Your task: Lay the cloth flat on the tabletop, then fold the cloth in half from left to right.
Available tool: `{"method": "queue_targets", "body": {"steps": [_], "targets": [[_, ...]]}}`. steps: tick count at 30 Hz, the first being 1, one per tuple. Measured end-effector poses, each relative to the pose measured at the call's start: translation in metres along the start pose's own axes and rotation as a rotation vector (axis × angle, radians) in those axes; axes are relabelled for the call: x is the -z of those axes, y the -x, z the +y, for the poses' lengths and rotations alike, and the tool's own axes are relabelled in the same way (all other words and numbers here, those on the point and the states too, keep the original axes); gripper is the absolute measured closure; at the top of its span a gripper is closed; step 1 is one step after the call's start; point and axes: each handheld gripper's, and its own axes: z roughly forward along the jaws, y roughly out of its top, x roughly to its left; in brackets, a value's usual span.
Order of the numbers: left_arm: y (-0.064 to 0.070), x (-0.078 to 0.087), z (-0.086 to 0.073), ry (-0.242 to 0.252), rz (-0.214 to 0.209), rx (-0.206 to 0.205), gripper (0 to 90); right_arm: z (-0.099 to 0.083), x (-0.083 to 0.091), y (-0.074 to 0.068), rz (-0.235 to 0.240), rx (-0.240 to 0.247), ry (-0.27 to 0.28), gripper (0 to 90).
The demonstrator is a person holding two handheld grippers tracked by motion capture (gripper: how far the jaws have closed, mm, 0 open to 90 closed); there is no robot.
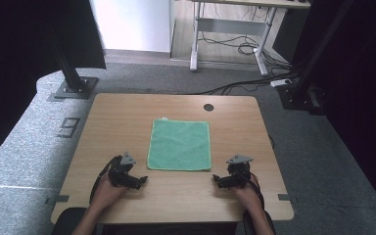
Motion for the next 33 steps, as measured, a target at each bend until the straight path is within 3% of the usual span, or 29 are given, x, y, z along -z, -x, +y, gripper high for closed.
{"method": "queue_targets", "body": {"steps": [21,26,33], "targets": [[0.000,0.000,0.001,-0.005,0.000,0.003,0.0,0.000,0.000,-0.001,-0.005,-0.004,0.000,0.0],[-0.003,0.000,0.011,-0.003,-0.021,0.007,0.0,0.000,0.001,-0.001,-0.005,-0.005,0.000,0.0],[-0.017,-0.002,0.040,0.057,0.020,0.017,0.0,0.000,0.000,-0.001,-0.010,-0.009,0.000,0.0]]}}
